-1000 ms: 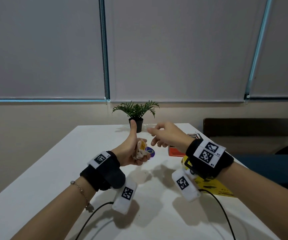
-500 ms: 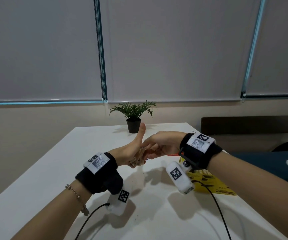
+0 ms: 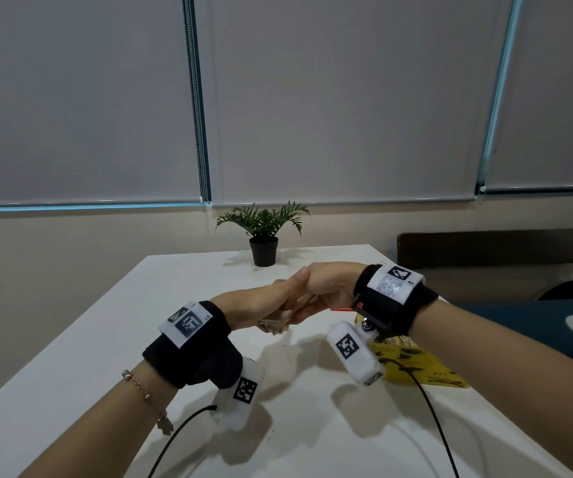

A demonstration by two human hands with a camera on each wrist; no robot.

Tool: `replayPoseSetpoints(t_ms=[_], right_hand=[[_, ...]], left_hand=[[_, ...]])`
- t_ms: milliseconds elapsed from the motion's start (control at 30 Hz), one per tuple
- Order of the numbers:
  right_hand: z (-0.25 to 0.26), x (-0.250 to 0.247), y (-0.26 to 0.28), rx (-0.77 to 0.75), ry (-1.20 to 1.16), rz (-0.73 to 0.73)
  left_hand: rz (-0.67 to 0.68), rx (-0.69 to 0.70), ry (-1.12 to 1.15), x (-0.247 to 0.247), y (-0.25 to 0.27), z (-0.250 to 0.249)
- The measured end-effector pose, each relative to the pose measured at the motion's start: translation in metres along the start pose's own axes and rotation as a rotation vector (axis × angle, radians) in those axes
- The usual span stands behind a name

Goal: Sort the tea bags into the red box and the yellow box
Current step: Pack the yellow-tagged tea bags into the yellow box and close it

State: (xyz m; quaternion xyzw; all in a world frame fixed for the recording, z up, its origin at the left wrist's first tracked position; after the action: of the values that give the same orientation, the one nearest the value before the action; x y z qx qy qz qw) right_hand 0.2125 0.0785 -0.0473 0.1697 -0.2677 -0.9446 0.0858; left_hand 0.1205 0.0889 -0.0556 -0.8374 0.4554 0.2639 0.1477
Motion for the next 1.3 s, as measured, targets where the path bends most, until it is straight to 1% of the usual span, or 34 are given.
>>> replayPoseSetpoints(t_ms=[33, 100, 167, 267, 367, 400, 433, 467, 500, 600, 667, 767, 867, 1000, 1100, 1167, 1233, 1300], right_hand=[[0.001, -0.007, 0.006, -0.014, 0.020, -0.048], [0.003, -0.021, 0.026, -0.029, 0.077, -0.132], [0.002, -0.037, 0.047, -0.028, 0.093, -0.151], [-0.010, -0.065, 0.077, -0.033, 0.099, -0.208], [-0.029, -0.097, 0.110, -0.055, 0.126, -0.339], [-0.037, -0.109, 0.122, -0.053, 0.133, -0.391], [-0.046, -0.121, 0.135, -0.052, 0.129, -0.443], [-0.055, -0.133, 0.149, -0.053, 0.111, -0.495], [-0.065, -0.144, 0.162, -0.054, 0.091, -0.551], [-0.096, -0.170, 0.197, -0.041, 0.096, -0.740], [-0.117, -0.178, 0.209, -0.031, 0.091, -0.781], [-0.142, -0.185, 0.213, -0.036, 0.041, -0.813], [-0.159, -0.189, 0.211, -0.086, -0.073, -0.821], [-0.169, -0.185, 0.196, -0.143, -0.245, -0.736], [-0.170, -0.176, 0.181, -0.151, -0.309, -0.646], [-0.169, -0.168, 0.169, -0.148, -0.302, -0.599], [-0.169, -0.163, 0.158, -0.139, -0.265, -0.593], [-0.167, -0.163, 0.150, -0.138, -0.225, -0.644]], left_hand=[[0.008, 0.034, 0.030, -0.002, 0.001, -0.003], [-0.016, 0.044, 0.061, -0.008, 0.003, -0.005], [-0.063, 0.078, 0.039, -0.012, 0.004, -0.012], [-0.091, 0.244, 0.008, -0.004, -0.001, -0.040], [-0.131, 0.344, 0.066, 0.016, -0.019, -0.065], [-0.148, 0.379, 0.017, 0.023, -0.029, -0.071], [-0.155, 0.439, -0.094, 0.031, -0.037, -0.079], [-0.136, 0.515, -0.239, 0.040, -0.045, -0.087], [-0.085, 0.596, -0.380, 0.052, -0.051, -0.095], [0.195, 0.805, -0.790, 0.094, -0.069, -0.105], [0.326, 0.887, -0.973, 0.115, -0.079, -0.105], [0.431, 0.889, -1.103, 0.133, -0.095, -0.103], [0.501, 0.852, -1.147, 0.142, -0.106, -0.104], [0.608, 0.746, -1.170, 0.153, -0.113, -0.097], [0.634, 0.687, -1.179, 0.156, -0.114, -0.092], [0.638, 0.682, -1.194, 0.157, -0.114, -0.090], [0.642, 0.697, -1.200, 0.160, -0.114, -0.089], [0.655, 0.678, -1.215, 0.162, -0.115, -0.086]])
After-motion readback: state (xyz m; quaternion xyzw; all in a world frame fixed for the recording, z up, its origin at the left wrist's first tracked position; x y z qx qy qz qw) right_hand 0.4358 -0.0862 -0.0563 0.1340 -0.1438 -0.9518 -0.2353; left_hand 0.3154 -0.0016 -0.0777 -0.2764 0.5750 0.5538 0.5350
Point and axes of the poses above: each hand's wrist, its own y-axis away from the middle knuckle, its own x-axis out of the palm, z = x × y, the point moved 5 cm from there along -y, towards the middle knuckle, and after that the axes turned 13 degrees about x, right-handed, at the moved point
